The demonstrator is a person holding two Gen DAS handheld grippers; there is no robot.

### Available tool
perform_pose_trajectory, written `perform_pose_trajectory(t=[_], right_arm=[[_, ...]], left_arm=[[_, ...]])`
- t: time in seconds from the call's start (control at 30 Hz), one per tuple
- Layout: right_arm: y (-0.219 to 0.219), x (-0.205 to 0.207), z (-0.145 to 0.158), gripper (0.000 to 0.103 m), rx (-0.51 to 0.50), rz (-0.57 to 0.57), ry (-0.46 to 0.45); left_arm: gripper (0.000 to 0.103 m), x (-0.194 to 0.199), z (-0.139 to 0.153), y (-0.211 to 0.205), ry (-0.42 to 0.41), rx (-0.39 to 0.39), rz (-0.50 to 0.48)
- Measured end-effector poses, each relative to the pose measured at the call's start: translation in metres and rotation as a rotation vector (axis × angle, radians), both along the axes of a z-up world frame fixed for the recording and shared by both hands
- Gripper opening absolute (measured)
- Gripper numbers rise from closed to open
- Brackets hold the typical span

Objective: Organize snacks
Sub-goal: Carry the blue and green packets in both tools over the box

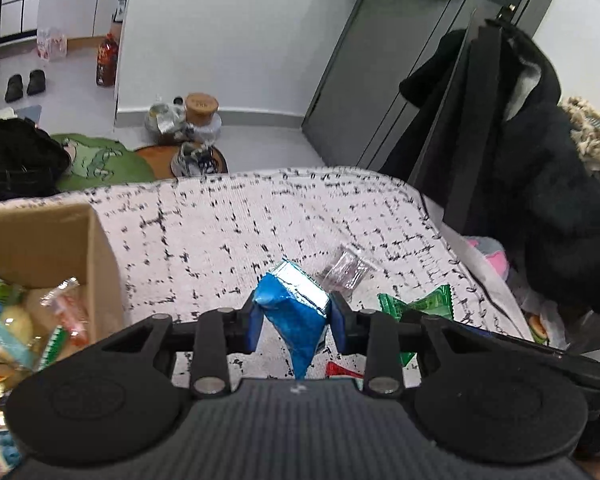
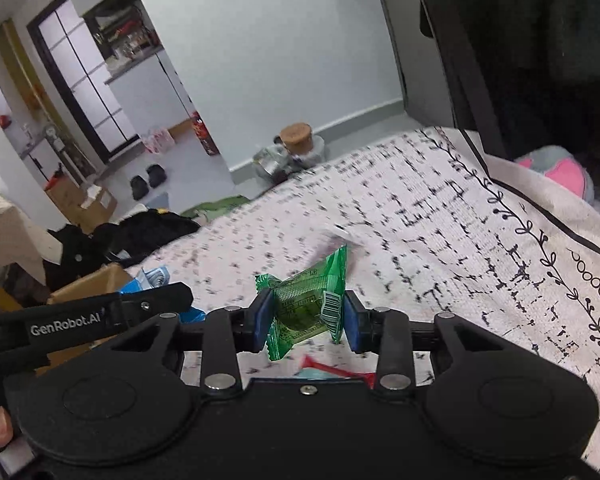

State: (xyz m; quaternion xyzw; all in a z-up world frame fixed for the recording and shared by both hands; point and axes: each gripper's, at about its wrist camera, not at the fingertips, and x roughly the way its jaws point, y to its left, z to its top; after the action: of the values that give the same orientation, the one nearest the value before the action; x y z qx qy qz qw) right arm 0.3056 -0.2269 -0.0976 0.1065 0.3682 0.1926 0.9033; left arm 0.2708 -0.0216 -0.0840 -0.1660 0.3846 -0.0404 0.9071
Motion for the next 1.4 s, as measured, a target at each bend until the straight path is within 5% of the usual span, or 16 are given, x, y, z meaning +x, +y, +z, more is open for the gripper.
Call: perform_pose_trajectory(t=[0.77,1.4], right_arm=[[0.047,-0.044,0.044,0.036,0.069,0.086,-0.126],[0.106,-0.041,0.033,0.036,0.050,0.208,-0.106]], left_arm=[[0.033,-0.076,0.066,0.066,-0.105,0.070,0.077],[0.034,-0.089,0.036,0.150,-0.038,0.059,0.242]])
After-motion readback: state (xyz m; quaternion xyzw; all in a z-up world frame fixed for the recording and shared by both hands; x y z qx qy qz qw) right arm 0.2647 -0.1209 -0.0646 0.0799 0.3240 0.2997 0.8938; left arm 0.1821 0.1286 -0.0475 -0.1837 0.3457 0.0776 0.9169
